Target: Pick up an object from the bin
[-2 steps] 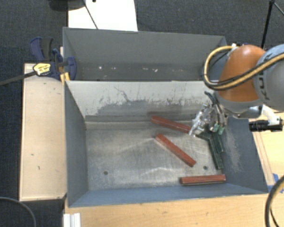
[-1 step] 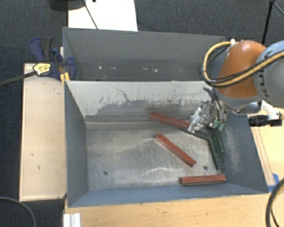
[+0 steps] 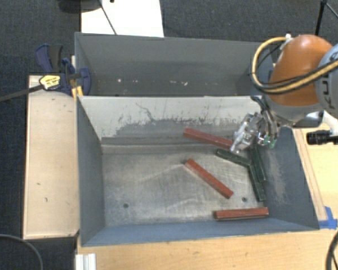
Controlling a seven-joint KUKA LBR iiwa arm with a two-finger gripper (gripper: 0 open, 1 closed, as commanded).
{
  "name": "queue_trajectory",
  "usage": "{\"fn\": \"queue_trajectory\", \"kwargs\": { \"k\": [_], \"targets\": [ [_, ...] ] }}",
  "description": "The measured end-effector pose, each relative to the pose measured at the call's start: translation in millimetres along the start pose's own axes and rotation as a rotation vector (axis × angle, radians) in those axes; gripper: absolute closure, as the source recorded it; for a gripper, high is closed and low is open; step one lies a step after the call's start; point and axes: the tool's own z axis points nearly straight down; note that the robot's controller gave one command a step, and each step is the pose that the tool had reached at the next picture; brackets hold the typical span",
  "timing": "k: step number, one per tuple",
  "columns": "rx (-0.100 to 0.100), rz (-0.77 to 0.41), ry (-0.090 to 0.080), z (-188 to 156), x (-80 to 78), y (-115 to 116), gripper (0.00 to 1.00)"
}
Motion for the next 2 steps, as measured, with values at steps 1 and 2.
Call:
{"fn": "queue_trajectory", "kwargs": {
  "k": [1, 2],
  "targets": [
    [-0.004, -0.085, -0.017, 29.1, -18.0, -32.7, 1.00],
    [0.000, -0.523, -0.007, -148.8, 78.8, -28.1, 1.00]
  ]
}}
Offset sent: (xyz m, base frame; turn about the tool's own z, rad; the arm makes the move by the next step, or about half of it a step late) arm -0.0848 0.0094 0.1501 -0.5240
